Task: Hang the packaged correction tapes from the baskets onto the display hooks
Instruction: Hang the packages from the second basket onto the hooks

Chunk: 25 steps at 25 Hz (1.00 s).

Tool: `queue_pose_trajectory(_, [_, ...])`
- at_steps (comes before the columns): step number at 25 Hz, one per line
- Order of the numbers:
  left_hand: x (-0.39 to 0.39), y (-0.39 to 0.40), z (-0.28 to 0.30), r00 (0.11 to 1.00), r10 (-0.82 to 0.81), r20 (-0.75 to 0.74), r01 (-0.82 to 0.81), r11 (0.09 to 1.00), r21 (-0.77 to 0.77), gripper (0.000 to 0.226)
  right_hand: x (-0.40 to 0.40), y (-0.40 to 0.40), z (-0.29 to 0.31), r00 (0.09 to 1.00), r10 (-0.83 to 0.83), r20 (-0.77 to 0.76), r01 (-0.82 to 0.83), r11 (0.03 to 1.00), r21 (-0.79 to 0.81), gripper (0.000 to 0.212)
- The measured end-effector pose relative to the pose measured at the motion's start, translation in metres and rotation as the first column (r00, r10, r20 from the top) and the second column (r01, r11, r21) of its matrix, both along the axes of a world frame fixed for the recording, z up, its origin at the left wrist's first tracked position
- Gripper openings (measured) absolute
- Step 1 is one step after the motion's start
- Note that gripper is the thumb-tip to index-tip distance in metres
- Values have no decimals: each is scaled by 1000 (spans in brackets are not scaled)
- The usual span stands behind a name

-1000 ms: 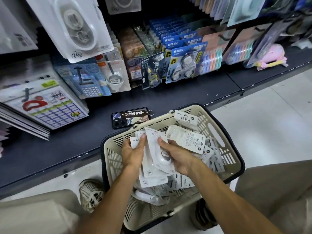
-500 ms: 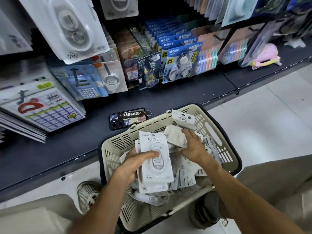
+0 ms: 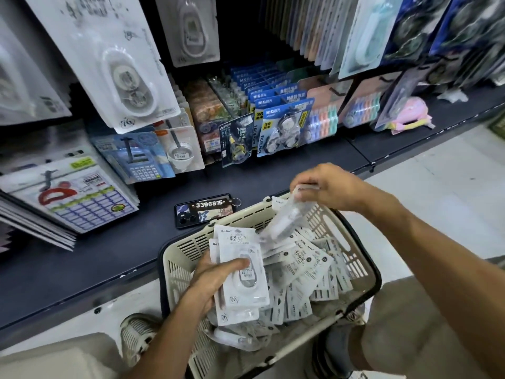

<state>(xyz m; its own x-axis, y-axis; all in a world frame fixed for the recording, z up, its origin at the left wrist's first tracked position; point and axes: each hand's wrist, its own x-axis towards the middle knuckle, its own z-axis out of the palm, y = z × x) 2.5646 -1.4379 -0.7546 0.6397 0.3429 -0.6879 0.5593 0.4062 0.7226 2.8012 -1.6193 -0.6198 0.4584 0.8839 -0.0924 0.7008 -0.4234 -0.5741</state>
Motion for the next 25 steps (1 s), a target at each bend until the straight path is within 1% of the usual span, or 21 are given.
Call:
queue_pose_trajectory(1, [0, -1, 6, 1000, -14, 15, 14, 1000, -7, 64, 1, 5, 20, 977, 44, -208, -41, 999, 18, 13])
queue_pose_trajectory(2, [1, -1, 11, 999, -42, 31, 42, 999, -21, 68, -1, 8, 33, 910, 57, -411, -54, 998, 20, 17])
queue_pose_trajectory(3, [1, -2, 17, 996, -73, 49, 75, 996, -45, 71, -6, 11, 41, 834, 51, -550, -67, 998, -9, 19])
queue_pose_trajectory(4, [3, -2, 23, 993, -95, 68, 101, 991, -83, 73, -12, 13, 43, 786, 42, -617, -95, 994, -53, 18])
queue_pose_trajectory(5, [5, -2, 29, 991, -104, 88, 115, 985, -127, 74, -20, 16, 41, 783, 35, -621, -121, 988, -98, 16])
queue_pose_trajectory(7, [10, -3, 40, 987, -100, 125, 123, 974, -193, 77, -36, 23, 29, 834, 3, -552, -106, 982, -155, 12])
queue_pose_trajectory(8, [12, -4, 44, 985, -98, 143, 127, 969, -214, 77, -43, 28, 23, 856, -42, -515, -50, 985, -163, 12])
queue_pose_trajectory(10, [13, -9, 54, 980, -98, 173, 141, 955, -261, 75, -53, 39, 15, 847, -162, -507, 116, 986, -121, 14])
queue_pose_trajectory(12, [13, -13, 64, 979, -72, 191, 129, 943, -306, 84, -61, 48, 14, 837, -268, -478, 281, 959, -45, 15])
queue_pose_trajectory(13, [14, -14, 71, 978, -47, 205, 110, 944, -311, 89, -63, 52, 16, 834, -335, -438, 379, 925, 13, 18])
queue_pose_trajectory(14, [17, -13, 78, 974, -14, 225, 83, 950, -301, 90, -62, 53, 21, 795, -438, -420, 509, 858, 68, 24])
queue_pose_trajectory(15, [21, -11, 85, 968, 30, 249, 44, 956, -289, 88, -63, 51, 30, 709, -540, -453, 641, 762, 95, 32])
queue_pose_trajectory(16, [25, -6, 93, 959, 83, 271, -4, 959, -282, 85, -63, 46, 42, 604, -596, -529, 734, 675, 77, 41])
queue_pose_trajectory(17, [30, -1, 104, 946, 135, 296, -50, 959, -278, 81, -64, 41, 55, 543, -590, -597, 744, 668, 17, 52])
queue_pose_trajectory(18, [35, 3, 116, 929, 172, 328, -81, 959, -273, 77, -70, 34, 70, 543, -543, -641, 672, 738, -56, 64])
queue_pose_trajectory(19, [40, 5, 129, 911, 199, 361, -105, 958, -265, 75, -78, 29, 81, 569, -476, -670, 574, 814, -91, 69])
queue_pose_trajectory(20, [42, 9, 144, 890, 223, 397, -126, 958, -256, 74, -87, 28, 91, 606, -383, -697, 481, 874, -63, 72])
queue_pose_trajectory(21, [43, 11, 159, 873, 241, 425, -141, 957, -253, 73, -94, 30, 98, 632, -297, -716, 438, 899, 14, 77])
queue_pose_trajectory(22, [42, 13, 173, 861, 246, 446, -138, 955, -262, 72, -98, 34, 103, 643, -238, -728, 451, 886, 109, 83])
queue_pose_trajectory(23, [40, 15, 186, 856, 237, 460, -115, 954, -277, 72, -97, 38, 107, 639, -201, -742, 495, 847, 196, 85])
queue_pose_trajectory(25, [32, 20, 205, 853, 201, 481, -68, 958, -279, 73, -91, 48, 119, 606, -117, -787, 581, 740, 337, 76])
